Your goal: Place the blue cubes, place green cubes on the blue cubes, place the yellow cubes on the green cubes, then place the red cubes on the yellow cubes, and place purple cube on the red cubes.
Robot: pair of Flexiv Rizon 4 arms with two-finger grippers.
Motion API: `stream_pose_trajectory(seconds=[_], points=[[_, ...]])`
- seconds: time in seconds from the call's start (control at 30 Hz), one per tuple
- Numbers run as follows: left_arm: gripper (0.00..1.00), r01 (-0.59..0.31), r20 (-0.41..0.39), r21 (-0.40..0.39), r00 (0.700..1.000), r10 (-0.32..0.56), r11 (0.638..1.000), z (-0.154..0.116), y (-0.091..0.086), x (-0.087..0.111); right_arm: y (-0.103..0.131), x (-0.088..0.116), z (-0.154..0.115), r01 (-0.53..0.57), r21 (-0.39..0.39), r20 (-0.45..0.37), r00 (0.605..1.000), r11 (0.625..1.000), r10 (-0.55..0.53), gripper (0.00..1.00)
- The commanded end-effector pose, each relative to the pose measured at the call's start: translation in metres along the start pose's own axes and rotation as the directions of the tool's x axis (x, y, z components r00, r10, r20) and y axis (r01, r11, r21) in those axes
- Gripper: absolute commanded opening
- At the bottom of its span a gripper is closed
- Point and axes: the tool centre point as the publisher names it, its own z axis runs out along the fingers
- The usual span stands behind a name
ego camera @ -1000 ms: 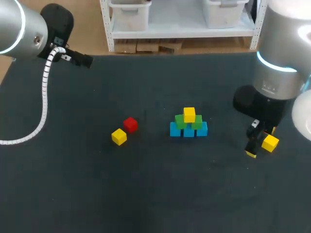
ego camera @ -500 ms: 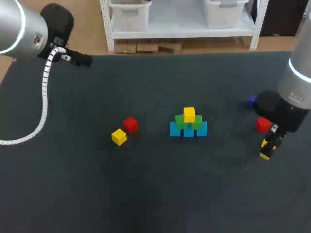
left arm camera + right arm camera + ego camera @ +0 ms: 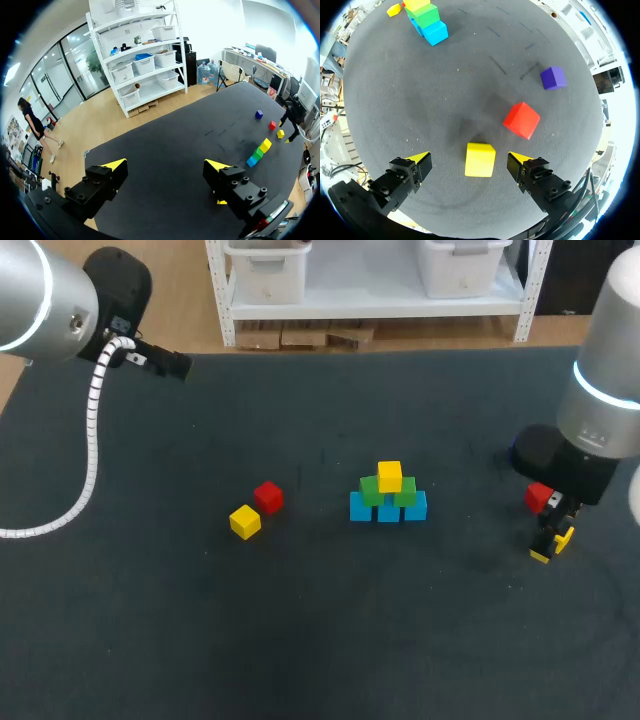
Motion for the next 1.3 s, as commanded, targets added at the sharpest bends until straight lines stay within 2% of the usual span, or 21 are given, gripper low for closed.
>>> stream_pose_trajectory(seconds=[0.03, 0.4, 0.47, 0.5, 0.53, 0.7, 0.83, 0.9, 1.13, 1.3], points=[[1.00, 0.000, 0.000, 0.003, 1.000, 0.000, 1.000, 0.001, 0.001, -0.001, -0.006, -0.010, 0.010, 0.002, -0.016, -0.021, 1.000, 1.000, -0.003, 1.00], [1.00, 0.000, 0.000, 0.003, 1.000, 0.000, 1.000, 0.001, 0.001, -0.001, -0.009, -0.005, 0.013, -0.007, -0.030, -0.022, 1.000, 1.000, 0.006, 1.00], [1.00, 0.000, 0.000, 0.003, 1.000, 0.000, 1.000, 0.001, 0.001, -0.001, -0.009, -0.004, 0.012, -0.011, -0.030, -0.021, 1.000, 0.999, 0.010, 0.82], [1.00, 0.000, 0.000, 0.003, 1.000, 0.000, 1.000, 0.001, 0.001, -0.001, -0.008, -0.003, 0.012, -0.012, -0.030, -0.022, 1.000, 0.999, 0.011, 0.62], [1.00, 0.000, 0.000, 0.003, 1.000, 0.000, 1.000, 0.001, 0.001, -0.001, -0.008, -0.003, 0.012, -0.012, -0.029, -0.023, 1.000, 0.999, 0.011, 0.47], [1.00, 0.000, 0.000, 0.003, 1.000, 0.000, 1.000, 0.001, 0.001, -0.001, -0.007, -0.002, 0.012, -0.012, -0.032, -0.026, 1.000, 0.999, 0.011, 0.38], [1.00, 0.000, 0.000, 0.003, 1.000, 0.000, 1.000, 0.001, 0.001, -0.001, -0.005, -0.002, 0.011, -0.007, -0.035, -0.026, 1.000, 0.999, 0.006, 0.16], [1.00, 0.000, 0.000, 0.003, 1.000, 0.000, 1.000, 0.001, 0.001, -0.001, -0.003, -0.003, 0.010, 0.001, -0.037, -0.027, 1.000, 0.999, -0.002, 0.00], [1.00, 0.000, 0.000, 0.003, 1.000, 0.000, 1.000, 0.001, 0.001, -0.001, 0.008, -0.014, -0.008, 0.119, -0.041, -0.034, 0.992, 0.992, -0.120, 0.00], [1.00, 0.000, 0.000, 0.003, 1.000, 0.000, 1.000, 0.001, 0.001, -0.001, 0.020, -0.034, -0.036, 0.264, -0.002, -0.062, 0.963, 0.965, -0.263, 0.00]])
